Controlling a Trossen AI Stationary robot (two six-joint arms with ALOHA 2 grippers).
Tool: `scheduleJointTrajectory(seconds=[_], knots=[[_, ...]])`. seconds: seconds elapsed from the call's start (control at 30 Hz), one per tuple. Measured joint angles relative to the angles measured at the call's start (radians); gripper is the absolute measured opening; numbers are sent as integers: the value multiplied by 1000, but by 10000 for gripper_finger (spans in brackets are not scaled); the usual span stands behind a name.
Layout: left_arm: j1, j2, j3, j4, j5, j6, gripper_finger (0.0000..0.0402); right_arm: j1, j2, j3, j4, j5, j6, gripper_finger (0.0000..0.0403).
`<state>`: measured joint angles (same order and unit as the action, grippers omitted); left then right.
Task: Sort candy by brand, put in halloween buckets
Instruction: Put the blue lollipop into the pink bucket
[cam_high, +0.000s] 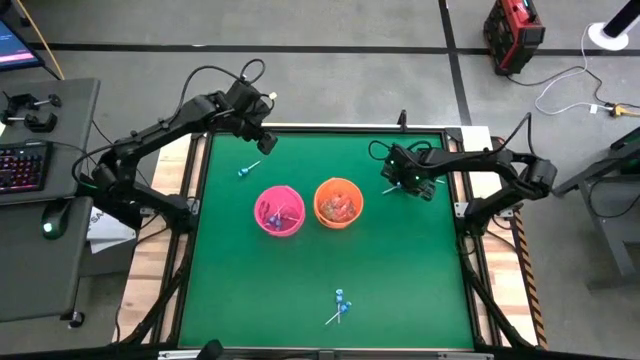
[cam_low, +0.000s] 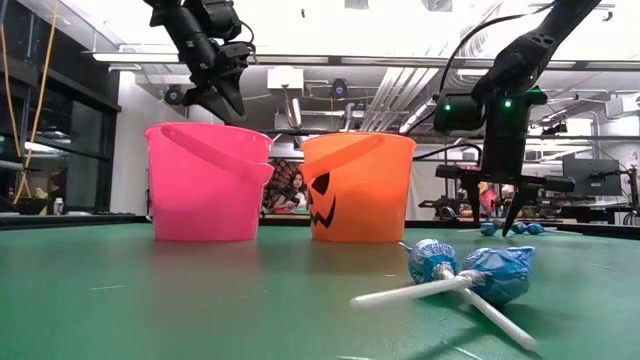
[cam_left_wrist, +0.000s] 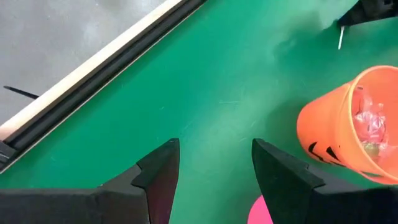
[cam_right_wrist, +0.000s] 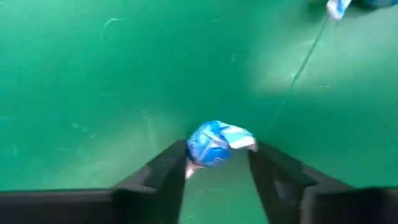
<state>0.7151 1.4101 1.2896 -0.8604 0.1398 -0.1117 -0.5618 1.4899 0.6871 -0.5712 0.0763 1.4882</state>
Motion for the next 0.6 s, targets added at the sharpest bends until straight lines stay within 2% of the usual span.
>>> scheduleJointTrajectory(seconds=[0.2,0.3,0.4,0.6], knots=[[-3,0,0,-4,0,-8,190,-4,1,-1,-16,19,-80,58],[-3,-5,0,-55,15,51,190,12,-15,-2,-10,94,-176,12],[-3,-28,0,-148,31,133,190,31,-71,5,-31,153,-245,5],[-3,-101,0,-168,33,119,190,71,-199,93,-22,201,-413,1]])
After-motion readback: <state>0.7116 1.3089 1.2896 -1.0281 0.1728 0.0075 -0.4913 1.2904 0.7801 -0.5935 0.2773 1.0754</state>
